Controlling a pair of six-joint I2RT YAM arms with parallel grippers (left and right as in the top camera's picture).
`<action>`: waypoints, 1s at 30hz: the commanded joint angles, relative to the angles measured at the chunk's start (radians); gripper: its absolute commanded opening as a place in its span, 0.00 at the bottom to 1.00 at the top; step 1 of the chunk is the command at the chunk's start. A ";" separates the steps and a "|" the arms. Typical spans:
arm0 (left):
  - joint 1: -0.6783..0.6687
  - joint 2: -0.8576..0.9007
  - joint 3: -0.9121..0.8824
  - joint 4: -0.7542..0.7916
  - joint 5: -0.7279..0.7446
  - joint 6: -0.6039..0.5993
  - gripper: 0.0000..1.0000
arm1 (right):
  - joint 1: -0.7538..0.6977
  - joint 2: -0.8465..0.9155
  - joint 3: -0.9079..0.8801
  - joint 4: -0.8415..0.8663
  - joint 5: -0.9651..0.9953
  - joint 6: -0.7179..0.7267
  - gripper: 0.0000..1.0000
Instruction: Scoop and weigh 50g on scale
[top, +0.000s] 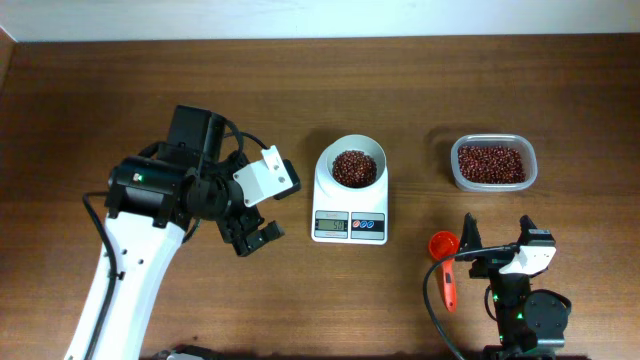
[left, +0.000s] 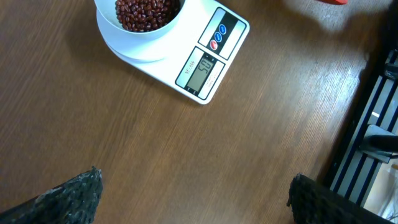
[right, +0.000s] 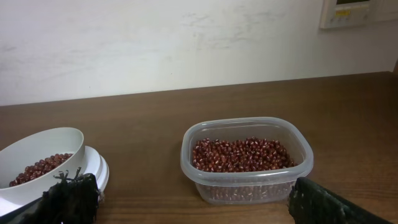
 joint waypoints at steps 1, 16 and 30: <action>0.003 -0.013 -0.004 -0.001 0.004 0.016 0.99 | -0.006 -0.008 -0.008 -0.003 0.012 -0.001 0.99; 0.003 -0.019 -0.004 -0.001 0.004 0.016 0.99 | -0.006 -0.008 -0.008 -0.003 0.012 -0.001 0.99; 0.004 -0.257 -0.004 -0.001 0.004 0.016 0.99 | -0.006 -0.008 -0.008 -0.003 0.012 -0.001 0.99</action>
